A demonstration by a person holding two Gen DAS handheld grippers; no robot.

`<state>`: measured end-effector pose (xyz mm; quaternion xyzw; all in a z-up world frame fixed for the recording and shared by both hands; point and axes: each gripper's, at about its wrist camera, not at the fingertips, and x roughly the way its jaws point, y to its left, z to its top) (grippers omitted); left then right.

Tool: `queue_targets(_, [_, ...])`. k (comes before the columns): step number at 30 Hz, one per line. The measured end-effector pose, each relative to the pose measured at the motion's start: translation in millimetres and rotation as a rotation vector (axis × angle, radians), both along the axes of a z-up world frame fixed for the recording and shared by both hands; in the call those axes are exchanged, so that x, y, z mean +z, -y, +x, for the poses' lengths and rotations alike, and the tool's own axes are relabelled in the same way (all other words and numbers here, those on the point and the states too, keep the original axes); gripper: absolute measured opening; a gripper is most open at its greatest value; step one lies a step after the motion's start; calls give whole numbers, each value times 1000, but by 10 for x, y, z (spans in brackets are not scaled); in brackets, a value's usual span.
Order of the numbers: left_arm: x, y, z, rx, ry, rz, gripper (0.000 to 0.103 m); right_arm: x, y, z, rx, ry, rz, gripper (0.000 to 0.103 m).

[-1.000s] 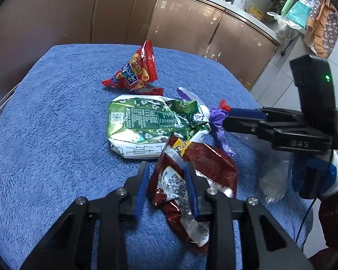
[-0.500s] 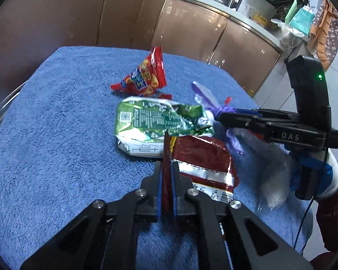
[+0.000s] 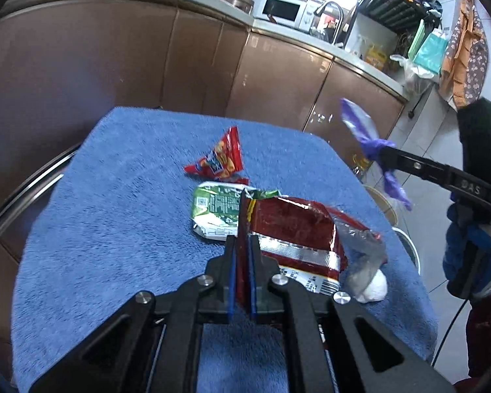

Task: Collect trash
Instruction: 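Grasp the red snack bag with the left tool while the right tool grasps the purple glove, then carry both items over the black bin and open both tools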

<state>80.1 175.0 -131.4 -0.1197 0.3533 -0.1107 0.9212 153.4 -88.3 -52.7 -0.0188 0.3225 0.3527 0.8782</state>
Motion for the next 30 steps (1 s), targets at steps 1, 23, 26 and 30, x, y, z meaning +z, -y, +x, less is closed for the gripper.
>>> queue_targets(1, [39, 4, -47, 3, 8, 4, 5, 40, 35, -48, -7, 8, 4, 31])
queue_targets(23, [802, 916, -257, -148, 101, -25, 5, 66, 2054, -1040, -445, 61, 115, 31])
queue_targets(26, [834, 1378, -79, -234, 90, -6, 5, -46, 2293, -1087, -514, 52, 111, 31])
queue_targets(30, [798, 2049, 179, -340, 71, 3, 5, -252, 2590, -1092, -591, 13, 124, 31])
